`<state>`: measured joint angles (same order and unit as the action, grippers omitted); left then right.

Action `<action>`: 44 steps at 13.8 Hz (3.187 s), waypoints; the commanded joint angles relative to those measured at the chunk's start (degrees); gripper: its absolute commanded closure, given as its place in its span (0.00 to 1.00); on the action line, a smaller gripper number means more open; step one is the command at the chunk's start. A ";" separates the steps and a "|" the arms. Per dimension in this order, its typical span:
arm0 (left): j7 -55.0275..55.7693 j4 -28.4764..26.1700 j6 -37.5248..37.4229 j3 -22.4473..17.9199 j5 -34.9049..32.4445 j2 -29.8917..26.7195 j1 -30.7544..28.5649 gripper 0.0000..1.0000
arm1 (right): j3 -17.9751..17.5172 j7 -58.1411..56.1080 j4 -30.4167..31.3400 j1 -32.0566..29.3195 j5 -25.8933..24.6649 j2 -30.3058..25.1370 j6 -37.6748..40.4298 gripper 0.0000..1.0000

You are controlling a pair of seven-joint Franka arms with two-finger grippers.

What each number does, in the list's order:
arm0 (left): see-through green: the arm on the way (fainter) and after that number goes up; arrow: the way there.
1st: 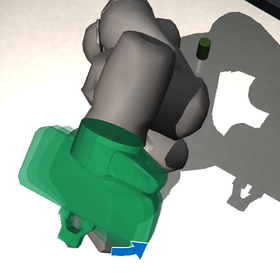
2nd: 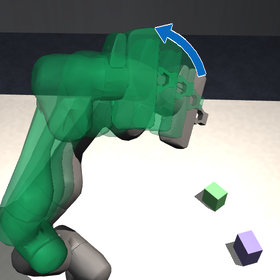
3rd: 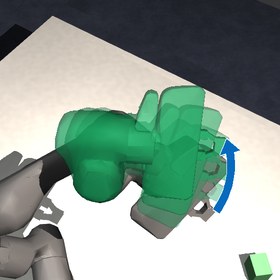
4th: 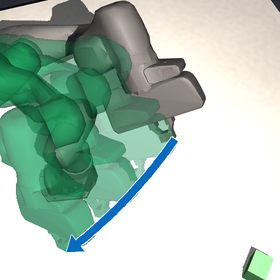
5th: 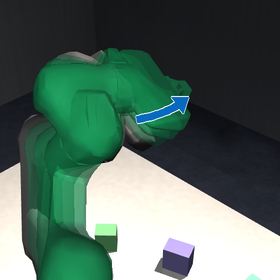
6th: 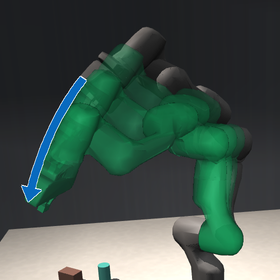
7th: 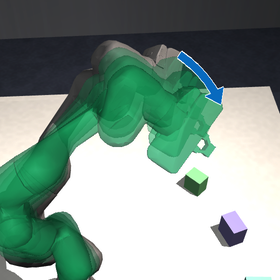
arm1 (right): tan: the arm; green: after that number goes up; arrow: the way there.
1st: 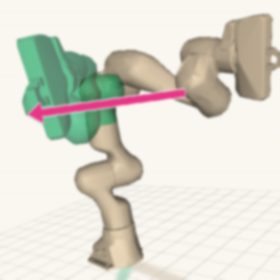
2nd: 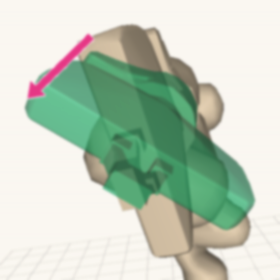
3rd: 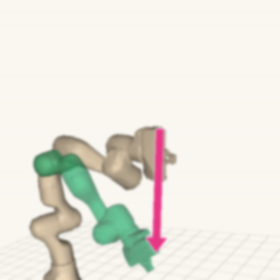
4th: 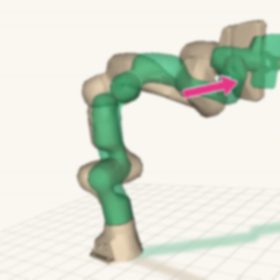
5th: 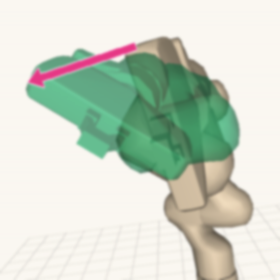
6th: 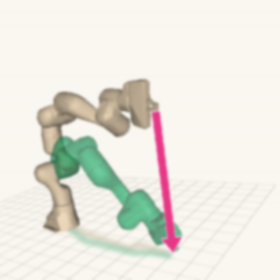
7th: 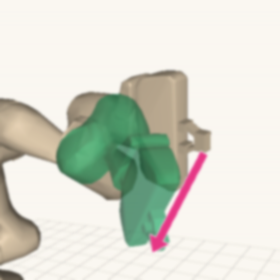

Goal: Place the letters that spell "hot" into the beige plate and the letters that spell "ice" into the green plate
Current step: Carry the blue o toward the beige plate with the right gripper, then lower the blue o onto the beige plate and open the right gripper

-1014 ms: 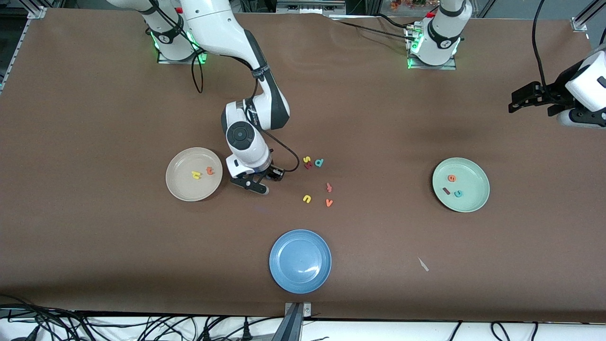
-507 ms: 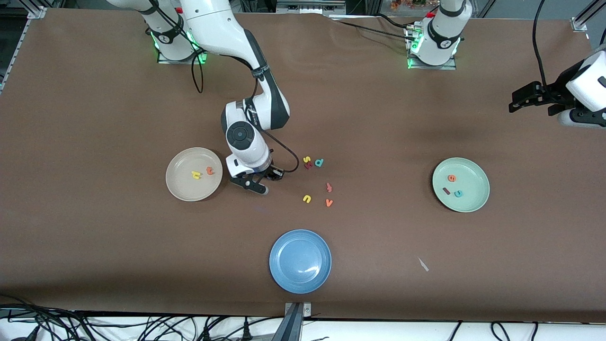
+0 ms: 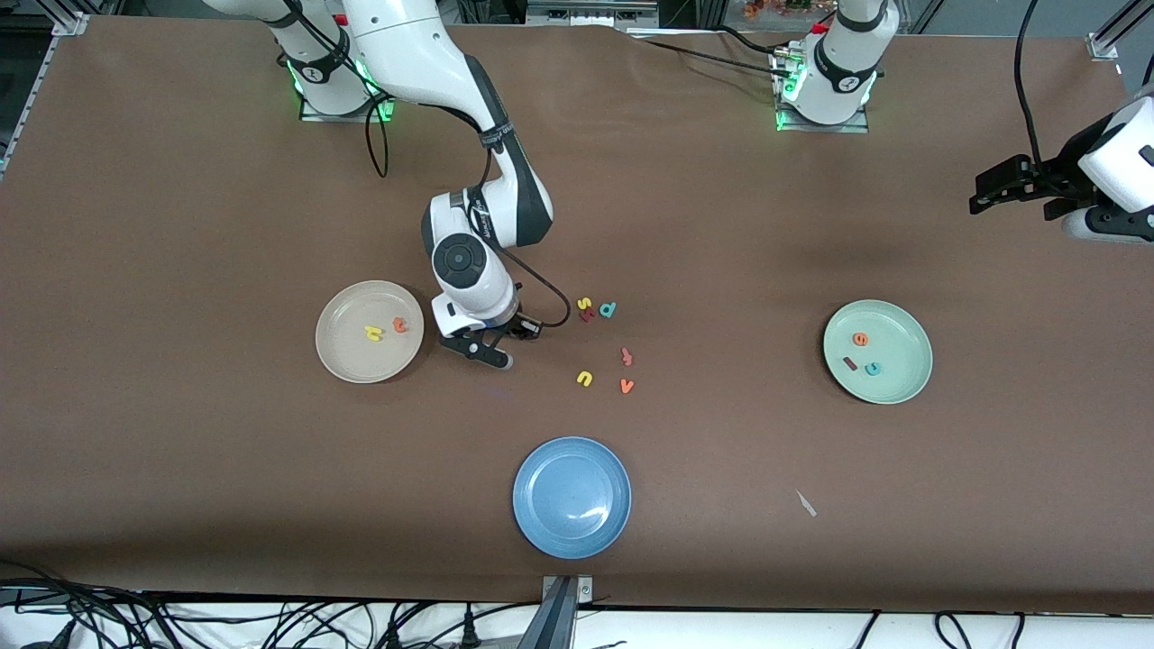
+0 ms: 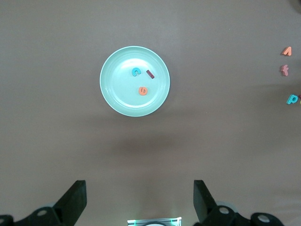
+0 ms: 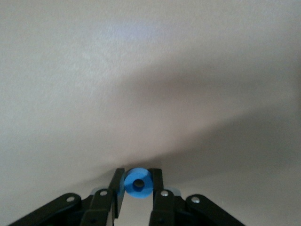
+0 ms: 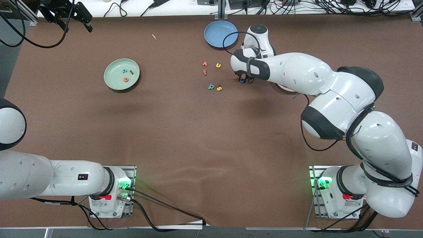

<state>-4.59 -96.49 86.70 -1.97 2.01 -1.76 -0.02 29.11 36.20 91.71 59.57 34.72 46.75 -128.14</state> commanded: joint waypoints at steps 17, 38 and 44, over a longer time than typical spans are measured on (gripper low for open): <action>0.37 2.18 -1.54 0.13 -0.87 0.79 -0.15 0.00 | 17.47 -42.18 29.05 2.22 0.61 -16.69 -8.35 0.49; 0.81 5.44 -2.85 1.18 -2.72 2.02 0.73 0.00 | 14.69 -27.58 5.16 -6.97 -10.17 -15.27 19.58 0.00; 0.81 5.44 -2.85 1.09 -2.72 2.02 0.37 0.00 | -15.19 -29.24 7.42 -39.22 -29.60 -28.71 20.82 0.00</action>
<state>-4.55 -92.67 85.18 -1.06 0.45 -0.29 0.38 20.49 7.88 96.99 27.44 8.17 23.30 -108.43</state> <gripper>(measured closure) 0.000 0.000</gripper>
